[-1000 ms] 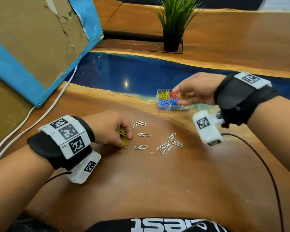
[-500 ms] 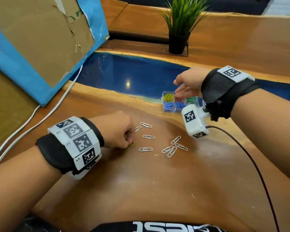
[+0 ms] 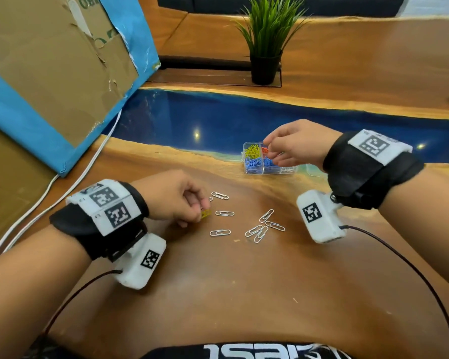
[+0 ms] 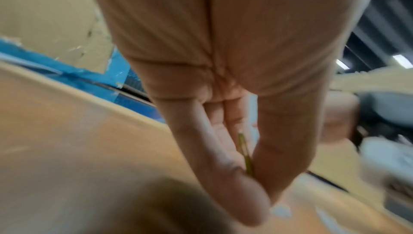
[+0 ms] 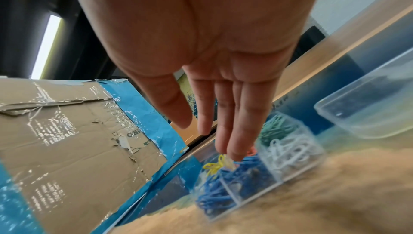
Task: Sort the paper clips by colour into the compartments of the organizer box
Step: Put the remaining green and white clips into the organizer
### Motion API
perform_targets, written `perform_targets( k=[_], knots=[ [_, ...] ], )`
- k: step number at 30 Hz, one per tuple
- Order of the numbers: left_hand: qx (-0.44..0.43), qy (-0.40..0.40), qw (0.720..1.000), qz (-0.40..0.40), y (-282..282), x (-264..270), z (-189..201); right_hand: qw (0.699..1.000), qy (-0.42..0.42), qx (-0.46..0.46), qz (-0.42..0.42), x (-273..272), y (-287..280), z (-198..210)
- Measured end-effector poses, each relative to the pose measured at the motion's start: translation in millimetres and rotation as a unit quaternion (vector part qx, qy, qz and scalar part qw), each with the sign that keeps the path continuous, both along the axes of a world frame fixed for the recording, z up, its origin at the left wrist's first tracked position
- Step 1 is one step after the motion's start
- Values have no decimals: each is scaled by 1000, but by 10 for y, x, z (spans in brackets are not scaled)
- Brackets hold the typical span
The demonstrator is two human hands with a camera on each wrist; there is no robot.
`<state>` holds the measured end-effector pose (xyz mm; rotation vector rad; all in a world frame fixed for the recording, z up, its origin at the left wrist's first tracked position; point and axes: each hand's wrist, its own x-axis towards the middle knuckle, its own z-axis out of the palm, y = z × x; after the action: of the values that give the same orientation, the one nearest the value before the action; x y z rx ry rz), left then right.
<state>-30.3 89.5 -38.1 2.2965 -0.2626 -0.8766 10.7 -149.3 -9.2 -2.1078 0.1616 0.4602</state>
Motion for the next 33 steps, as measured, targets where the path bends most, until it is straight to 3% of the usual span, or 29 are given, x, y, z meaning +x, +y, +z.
perform_targets(
  k=[4,7,10,19,25,33],
  knots=[
    [-101,-42,992,65,-232,287,77,999,-20,-39,1,-72,-170,-47],
    [-112,-79,985,105,-513,576,111,998,-27,-55,-8,-113,-253,-51],
    [-61,-134,982,114,-806,825,131,997,-34,-71,-11,-136,-338,-59],
    [129,-232,964,15,-1222,1101,142,996,-37,-77,11,-199,-486,-160],
    [130,-286,949,-9,-1167,1079,177,991,-64,-112,34,-178,-525,-131],
    [227,-287,925,-104,-1102,894,141,980,-84,-167,67,-206,-442,-172]
  ],
)
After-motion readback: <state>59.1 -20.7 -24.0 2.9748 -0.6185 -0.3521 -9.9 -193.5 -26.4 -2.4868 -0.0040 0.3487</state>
